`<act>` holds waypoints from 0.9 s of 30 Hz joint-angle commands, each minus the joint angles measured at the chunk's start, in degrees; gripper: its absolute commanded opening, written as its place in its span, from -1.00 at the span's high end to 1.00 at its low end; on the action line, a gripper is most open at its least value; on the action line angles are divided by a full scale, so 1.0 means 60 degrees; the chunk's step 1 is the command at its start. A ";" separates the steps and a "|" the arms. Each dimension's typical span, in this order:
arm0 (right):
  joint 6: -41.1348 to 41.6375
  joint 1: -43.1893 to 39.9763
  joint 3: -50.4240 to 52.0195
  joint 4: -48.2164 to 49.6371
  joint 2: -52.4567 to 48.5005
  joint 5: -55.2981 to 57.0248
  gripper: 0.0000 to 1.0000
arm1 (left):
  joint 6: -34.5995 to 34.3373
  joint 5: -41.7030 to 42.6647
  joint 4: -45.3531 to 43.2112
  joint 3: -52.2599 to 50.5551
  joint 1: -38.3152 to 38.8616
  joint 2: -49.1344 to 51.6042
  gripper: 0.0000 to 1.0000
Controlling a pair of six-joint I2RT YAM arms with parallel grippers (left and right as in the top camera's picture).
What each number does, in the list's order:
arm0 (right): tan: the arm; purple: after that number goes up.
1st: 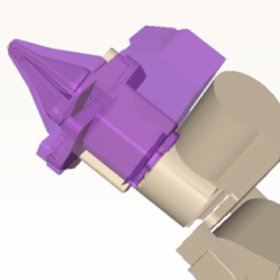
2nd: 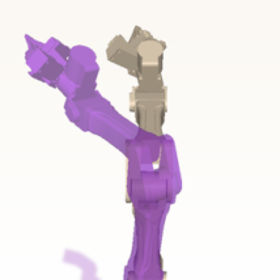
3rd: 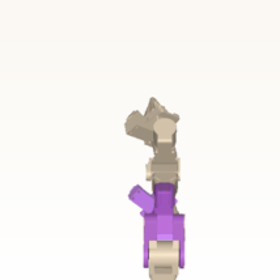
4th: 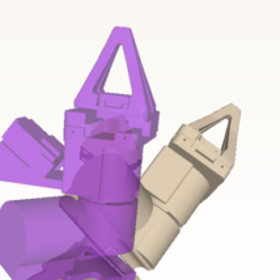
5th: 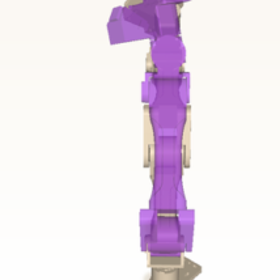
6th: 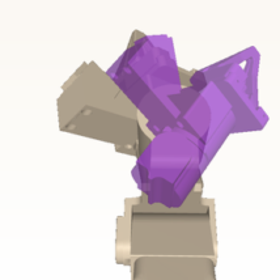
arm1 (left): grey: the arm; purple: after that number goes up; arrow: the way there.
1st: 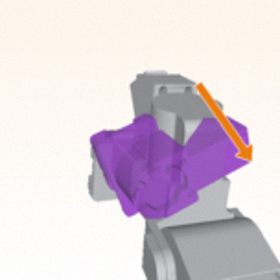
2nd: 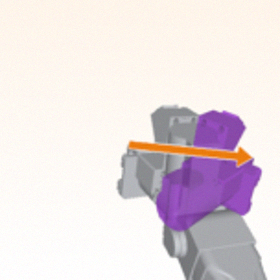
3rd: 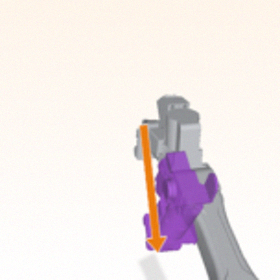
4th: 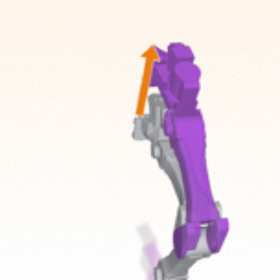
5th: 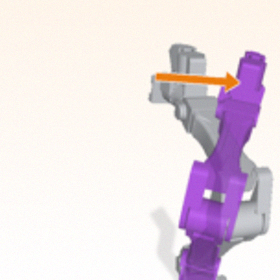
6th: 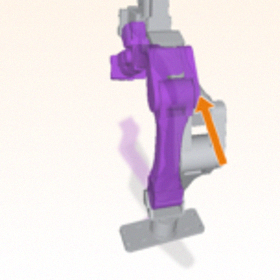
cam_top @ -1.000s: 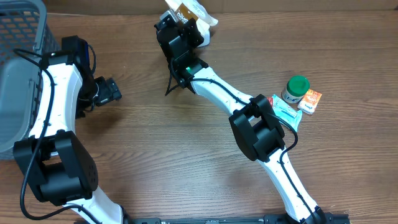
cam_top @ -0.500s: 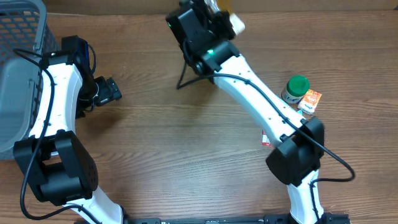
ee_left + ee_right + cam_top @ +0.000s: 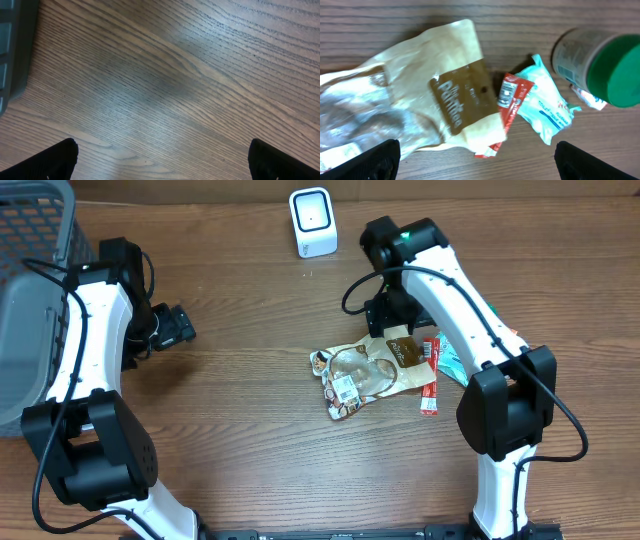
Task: Scan the item barcode
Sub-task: 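Carry the PanTree bag right and release it beside the red stick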
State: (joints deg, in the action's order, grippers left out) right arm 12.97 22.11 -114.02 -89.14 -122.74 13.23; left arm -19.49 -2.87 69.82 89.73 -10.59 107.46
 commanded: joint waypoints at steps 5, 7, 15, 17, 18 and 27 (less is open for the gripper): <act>0.0160 -0.0153 0.0029 0.0554 0.0044 -0.0229 -1.00 | 0.0036 -0.0084 -0.0004 0.0124 0.0036 -0.0178 -1.00; 0.0160 -0.0153 0.0029 0.1126 0.0044 -0.0229 -1.00 | 0.0036 -0.0084 -0.0004 0.0124 0.0036 -0.0178 -1.00; 0.0160 -0.0153 0.0029 0.2645 0.0044 -0.0226 -1.00 | 0.0036 -0.0084 -0.0007 0.0124 0.0036 -0.0178 -1.00; 0.0160 -0.0153 0.0029 0.2805 0.0044 -0.0229 -1.00 | 0.0036 -0.0084 -0.0004 0.0124 0.0036 -0.0178 -0.99; 0.0160 -0.0153 0.0029 0.2896 0.0044 -0.0229 -1.00 | 0.0036 -0.0084 -0.0007 0.0124 0.0036 -0.0178 -0.99; 0.0160 -0.0153 0.0029 0.3034 0.0044 -0.0226 -1.00 | 0.0036 -0.0084 -0.0004 0.0124 0.0036 -0.0178 -0.99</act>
State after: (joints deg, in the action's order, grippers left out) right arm 13.47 21.37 -113.91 -71.31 -122.74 11.99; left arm -19.49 -2.87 69.82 89.73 -10.59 107.46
